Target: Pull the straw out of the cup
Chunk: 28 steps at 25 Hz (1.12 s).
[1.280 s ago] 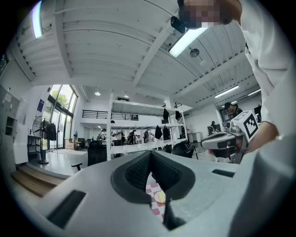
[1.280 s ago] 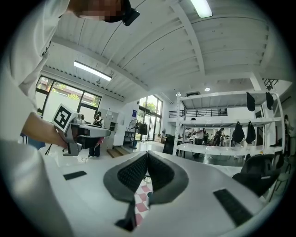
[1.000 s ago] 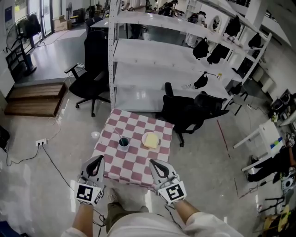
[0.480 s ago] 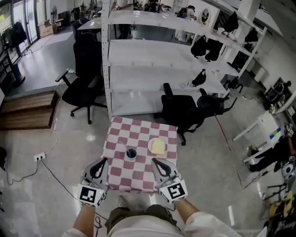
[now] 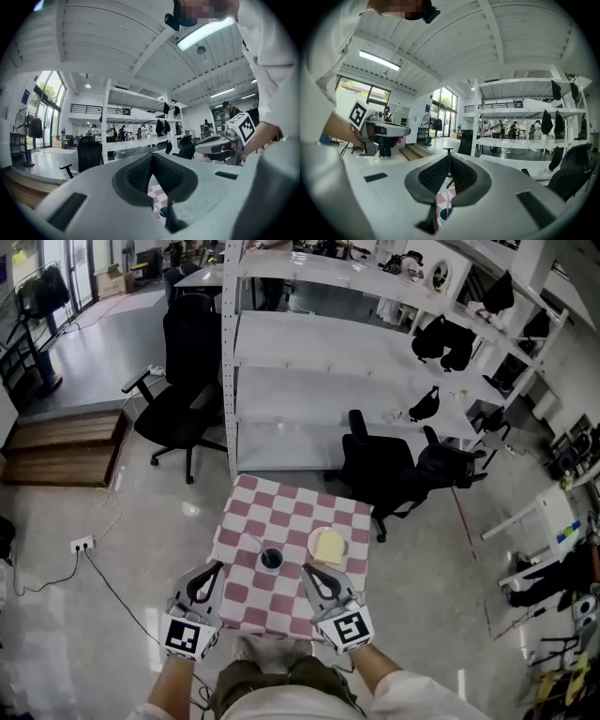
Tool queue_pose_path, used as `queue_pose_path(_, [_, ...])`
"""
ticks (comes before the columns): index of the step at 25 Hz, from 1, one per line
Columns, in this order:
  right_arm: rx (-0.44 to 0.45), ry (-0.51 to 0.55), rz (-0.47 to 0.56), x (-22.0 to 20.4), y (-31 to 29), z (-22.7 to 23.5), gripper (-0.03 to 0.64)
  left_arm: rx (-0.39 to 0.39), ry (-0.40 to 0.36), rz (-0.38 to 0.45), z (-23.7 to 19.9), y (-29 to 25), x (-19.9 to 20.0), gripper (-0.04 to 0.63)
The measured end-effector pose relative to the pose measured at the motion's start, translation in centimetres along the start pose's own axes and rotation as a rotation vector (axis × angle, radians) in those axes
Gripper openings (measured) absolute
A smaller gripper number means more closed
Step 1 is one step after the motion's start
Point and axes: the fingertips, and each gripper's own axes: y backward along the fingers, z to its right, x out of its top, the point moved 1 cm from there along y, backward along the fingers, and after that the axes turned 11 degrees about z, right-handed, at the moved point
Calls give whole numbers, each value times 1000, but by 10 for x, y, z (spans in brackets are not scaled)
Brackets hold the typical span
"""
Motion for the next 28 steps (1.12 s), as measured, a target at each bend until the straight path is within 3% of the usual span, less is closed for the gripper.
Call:
queue_pose_path(3, [35, -14, -1, -12, -5, 6, 28, 13, 5, -18, 5, -4, -10, 3])
queue_pose_path(8, [77, -46, 23, -32, -13, 10, 191, -2, 2, -17, 8, -9, -24, 3])
queue_pose_path(15, [81, -76, 38, -68, -14, 11, 277, 13, 7, -45, 3, -8, -58, 3])
queue_pose_path(20, [76, -106, 51, -73, -12, 10, 453, -3, 19, -51, 7, -8, -67, 3])
queue_pose_path(28, [92, -74, 48, -73, -14, 10, 479, -3, 14, -52, 4, -5, -62, 3])
